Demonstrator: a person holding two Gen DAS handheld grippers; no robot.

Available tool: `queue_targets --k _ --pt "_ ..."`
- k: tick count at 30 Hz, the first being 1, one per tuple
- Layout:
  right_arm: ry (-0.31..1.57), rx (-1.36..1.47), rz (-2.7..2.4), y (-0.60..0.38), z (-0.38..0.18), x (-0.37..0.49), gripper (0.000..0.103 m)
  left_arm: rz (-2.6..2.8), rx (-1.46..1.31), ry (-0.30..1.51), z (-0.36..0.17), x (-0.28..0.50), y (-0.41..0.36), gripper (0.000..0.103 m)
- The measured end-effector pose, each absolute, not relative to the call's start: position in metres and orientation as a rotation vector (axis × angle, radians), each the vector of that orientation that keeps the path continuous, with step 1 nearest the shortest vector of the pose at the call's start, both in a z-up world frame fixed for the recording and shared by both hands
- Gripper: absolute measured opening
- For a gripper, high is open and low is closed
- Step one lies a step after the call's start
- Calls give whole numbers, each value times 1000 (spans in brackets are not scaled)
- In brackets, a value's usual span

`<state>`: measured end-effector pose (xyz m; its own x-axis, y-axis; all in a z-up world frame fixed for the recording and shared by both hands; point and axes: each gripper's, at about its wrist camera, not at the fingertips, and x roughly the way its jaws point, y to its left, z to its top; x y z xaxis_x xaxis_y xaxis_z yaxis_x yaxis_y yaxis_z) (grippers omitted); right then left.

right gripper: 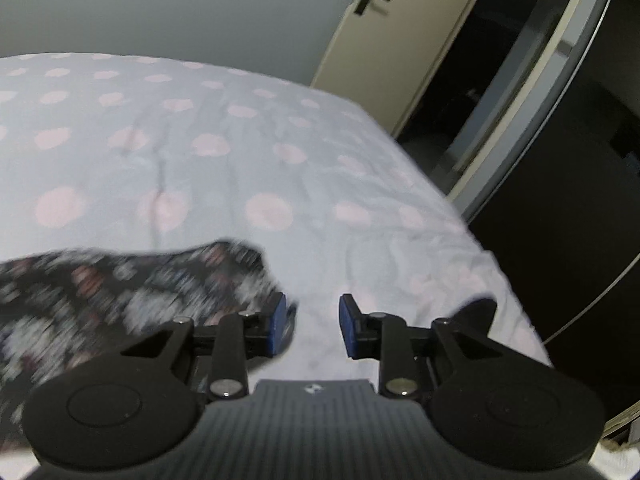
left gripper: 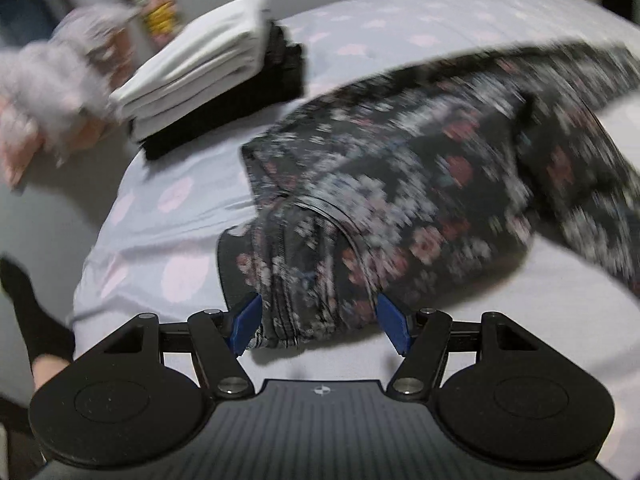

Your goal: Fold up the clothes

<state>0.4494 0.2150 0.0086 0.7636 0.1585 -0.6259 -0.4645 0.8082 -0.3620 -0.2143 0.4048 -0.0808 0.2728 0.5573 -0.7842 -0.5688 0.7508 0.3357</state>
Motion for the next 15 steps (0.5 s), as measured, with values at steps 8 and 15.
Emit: queue_targets --k 8,15 --pt "735 -547 535 135 30 345 37 573 338 1204 -118 -214 382 75" --pt "850 -513 647 40 41 256 44 459 575 1234 -137 -203 370 71"
